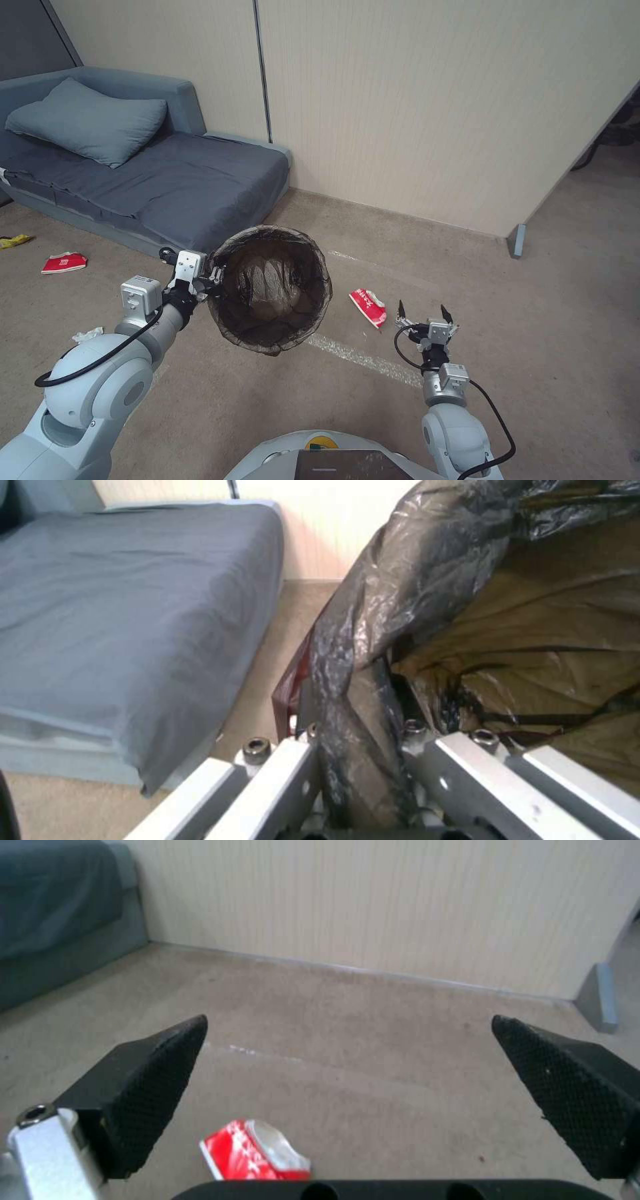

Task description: Pick up the trash bin, then pick up the garbage from the floor and place it into the trash bin.

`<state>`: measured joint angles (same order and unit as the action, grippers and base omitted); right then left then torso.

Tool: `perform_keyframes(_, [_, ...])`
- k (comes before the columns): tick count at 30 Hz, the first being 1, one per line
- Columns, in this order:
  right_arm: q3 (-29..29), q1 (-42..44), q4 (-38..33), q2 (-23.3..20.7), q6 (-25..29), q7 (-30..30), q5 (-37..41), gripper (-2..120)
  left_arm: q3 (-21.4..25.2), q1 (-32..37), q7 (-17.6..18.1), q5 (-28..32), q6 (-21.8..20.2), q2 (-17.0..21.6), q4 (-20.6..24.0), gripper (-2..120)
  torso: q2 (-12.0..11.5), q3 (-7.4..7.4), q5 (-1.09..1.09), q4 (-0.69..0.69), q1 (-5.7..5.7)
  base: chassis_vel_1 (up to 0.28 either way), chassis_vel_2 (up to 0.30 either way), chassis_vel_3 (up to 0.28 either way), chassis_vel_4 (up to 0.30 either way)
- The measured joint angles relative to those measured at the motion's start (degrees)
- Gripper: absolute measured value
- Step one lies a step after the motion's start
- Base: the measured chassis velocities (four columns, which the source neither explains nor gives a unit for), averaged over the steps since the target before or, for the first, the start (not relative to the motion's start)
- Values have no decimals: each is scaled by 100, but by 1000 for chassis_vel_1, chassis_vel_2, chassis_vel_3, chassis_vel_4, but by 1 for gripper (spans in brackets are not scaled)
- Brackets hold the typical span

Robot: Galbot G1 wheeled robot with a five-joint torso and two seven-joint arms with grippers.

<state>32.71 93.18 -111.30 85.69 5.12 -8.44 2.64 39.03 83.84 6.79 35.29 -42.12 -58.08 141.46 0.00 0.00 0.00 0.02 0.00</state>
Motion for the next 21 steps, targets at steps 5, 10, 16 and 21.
perform_keyframes(5, [-1,6,-16,-6,54,33,-2,100,-1,-16,-15,-8,0,0,-25,0,0,0,-1,-3,0,-156,138,148,-154])
perform_keyframes(10, [3,21,-24,-21,76,37,-1,100,-25,-17,-25,-59,0,-18,-61,0,0,1,-1,-2,1,-94,98,89,-89])
perform_keyframes(16, [4,29,-45,-21,94,12,1,100,-34,-20,-30,-82,-1,-30,-66,0,0,0,0,-2,0,0,0,0,0])
perform_keyframes(21, [4,23,-72,-20,94,-3,3,100,-19,-7,-30,-107,-1,-36,-72,0,0,0,-1,-2,0,0,0,0,0])
